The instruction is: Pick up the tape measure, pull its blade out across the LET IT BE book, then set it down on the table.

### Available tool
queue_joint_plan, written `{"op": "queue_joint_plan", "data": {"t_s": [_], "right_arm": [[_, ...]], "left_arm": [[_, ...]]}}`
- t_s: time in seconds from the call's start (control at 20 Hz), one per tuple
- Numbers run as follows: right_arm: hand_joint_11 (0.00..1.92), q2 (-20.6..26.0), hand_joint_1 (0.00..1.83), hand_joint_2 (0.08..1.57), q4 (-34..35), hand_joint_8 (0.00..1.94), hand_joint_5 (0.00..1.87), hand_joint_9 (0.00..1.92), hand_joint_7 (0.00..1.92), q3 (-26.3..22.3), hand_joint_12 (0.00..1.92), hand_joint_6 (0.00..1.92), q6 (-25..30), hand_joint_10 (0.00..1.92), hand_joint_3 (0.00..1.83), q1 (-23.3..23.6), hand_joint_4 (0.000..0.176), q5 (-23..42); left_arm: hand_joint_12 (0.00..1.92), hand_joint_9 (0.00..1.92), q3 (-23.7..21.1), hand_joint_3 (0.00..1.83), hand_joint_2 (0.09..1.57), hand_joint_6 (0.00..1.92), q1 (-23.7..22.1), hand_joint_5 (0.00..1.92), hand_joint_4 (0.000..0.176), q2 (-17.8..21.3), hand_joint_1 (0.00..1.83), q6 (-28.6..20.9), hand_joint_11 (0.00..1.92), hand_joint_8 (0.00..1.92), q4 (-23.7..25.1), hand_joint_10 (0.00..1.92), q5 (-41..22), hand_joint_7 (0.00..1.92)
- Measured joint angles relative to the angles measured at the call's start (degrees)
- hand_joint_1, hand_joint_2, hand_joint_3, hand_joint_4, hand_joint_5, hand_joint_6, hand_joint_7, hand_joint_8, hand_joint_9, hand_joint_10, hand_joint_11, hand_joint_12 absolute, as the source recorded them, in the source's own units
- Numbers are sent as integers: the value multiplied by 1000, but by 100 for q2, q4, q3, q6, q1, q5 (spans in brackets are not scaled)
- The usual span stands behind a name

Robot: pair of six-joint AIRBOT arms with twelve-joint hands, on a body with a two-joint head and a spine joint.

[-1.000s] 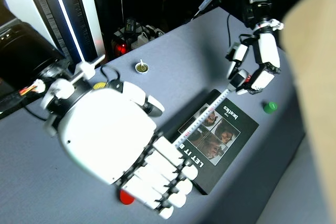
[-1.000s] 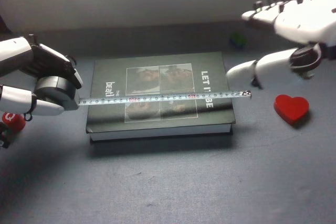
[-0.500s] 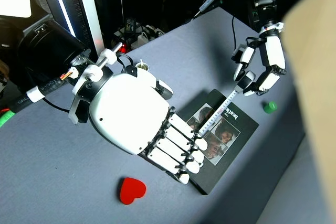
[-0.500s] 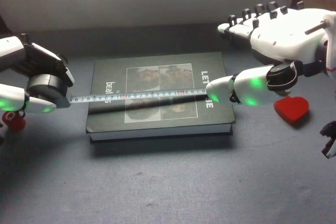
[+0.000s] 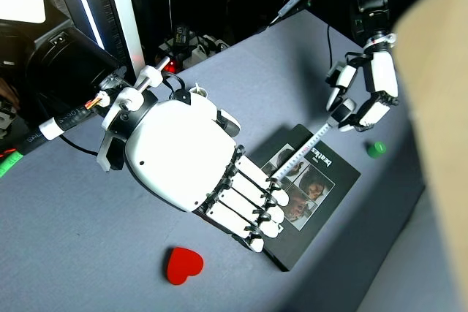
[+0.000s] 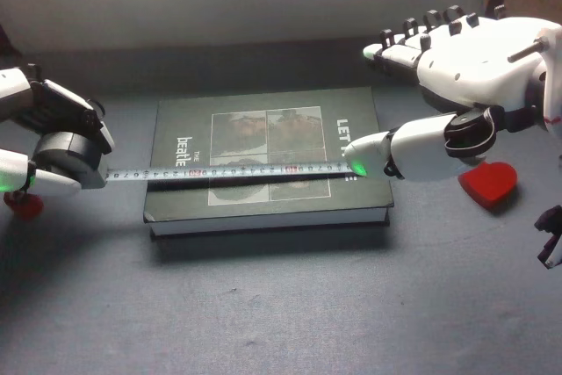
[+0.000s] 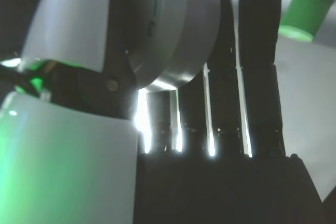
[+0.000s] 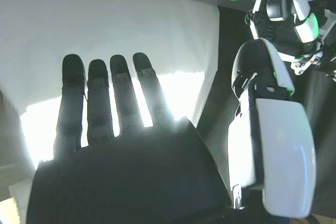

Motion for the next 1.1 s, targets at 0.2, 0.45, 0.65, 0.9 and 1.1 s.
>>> {"op": "queue_joint_plan", "data": {"t_s": [0.2,0.45,0.65,0.9,1.1], "right_arm": [[0,0,65,1079,0,4,41,44,42,0,492,4,2,6,0,0,0,4],[0,0,84,1072,0,2,58,64,54,-2,572,3,2,4,0,0,0,9],[0,0,84,1072,0,1,60,62,57,-2,509,1,2,3,0,0,0,4],[0,0,123,1065,0,2,68,80,69,-9,569,2,2,4,0,0,0,13],[0,0,122,1077,0,0,65,72,71,-13,534,0,2,1,2,0,0,26]], "left_arm": [[1165,944,20,0,1106,716,61,1002,0,-13,1381,-2,928,1033,-20,1270,-72,951],[1168,965,7,0,1105,744,179,989,0,-42,1381,-39,929,1020,7,1252,-138,948],[1151,967,9,0,1106,779,179,972,0,-52,1381,-37,940,1014,11,1247,-140,950],[1149,972,9,0,1104,769,179,976,0,-55,1382,-37,931,1004,9,1238,-149,957],[1151,970,20,0,1105,774,177,972,0,-57,1382,-37,926,1007,11,1242,-166,955]]}}
